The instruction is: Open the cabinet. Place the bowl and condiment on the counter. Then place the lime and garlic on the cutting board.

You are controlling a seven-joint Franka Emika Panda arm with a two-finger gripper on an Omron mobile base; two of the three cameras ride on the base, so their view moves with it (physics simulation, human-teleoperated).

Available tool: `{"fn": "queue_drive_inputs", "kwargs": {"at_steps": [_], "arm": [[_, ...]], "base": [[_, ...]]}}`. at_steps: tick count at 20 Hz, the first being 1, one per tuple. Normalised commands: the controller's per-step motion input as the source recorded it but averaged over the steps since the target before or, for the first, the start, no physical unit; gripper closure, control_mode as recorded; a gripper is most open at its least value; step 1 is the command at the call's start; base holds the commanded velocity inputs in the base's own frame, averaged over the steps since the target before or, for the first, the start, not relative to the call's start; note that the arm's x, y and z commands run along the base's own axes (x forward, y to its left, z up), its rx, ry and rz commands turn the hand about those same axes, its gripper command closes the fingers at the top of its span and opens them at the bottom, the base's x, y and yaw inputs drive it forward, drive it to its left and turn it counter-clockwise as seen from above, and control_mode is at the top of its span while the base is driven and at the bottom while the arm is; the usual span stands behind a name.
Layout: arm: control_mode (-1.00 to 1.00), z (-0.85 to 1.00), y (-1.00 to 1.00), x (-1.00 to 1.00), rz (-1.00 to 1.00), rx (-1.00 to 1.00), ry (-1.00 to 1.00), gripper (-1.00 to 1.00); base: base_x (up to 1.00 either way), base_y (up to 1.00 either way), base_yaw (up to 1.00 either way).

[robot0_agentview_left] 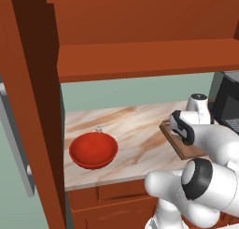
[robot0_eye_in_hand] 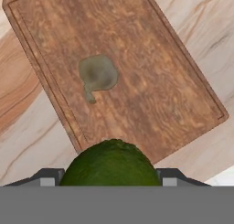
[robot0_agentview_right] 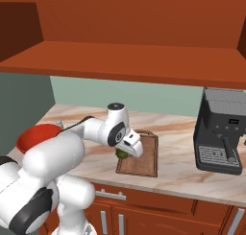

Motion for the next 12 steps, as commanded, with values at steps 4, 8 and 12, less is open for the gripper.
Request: {"fn": "queue_drive_inputs", "kwargs": {"at_steps": [4,8,12], "arm": [[-1.0,-0.06,-0.27,0.0,0.0,0.0,0.0,1.0],[-1.0,-0.23,-0.17,0.0,0.0,0.0,0.0,1.0],[-1.0,-0.35,-0.1,0.1,0.0,0.0,-0.01,1.0]], "base": [[0.0,0.0,0.0],[0.0,0.0,0.0],[0.0,0.0,0.0]]}}
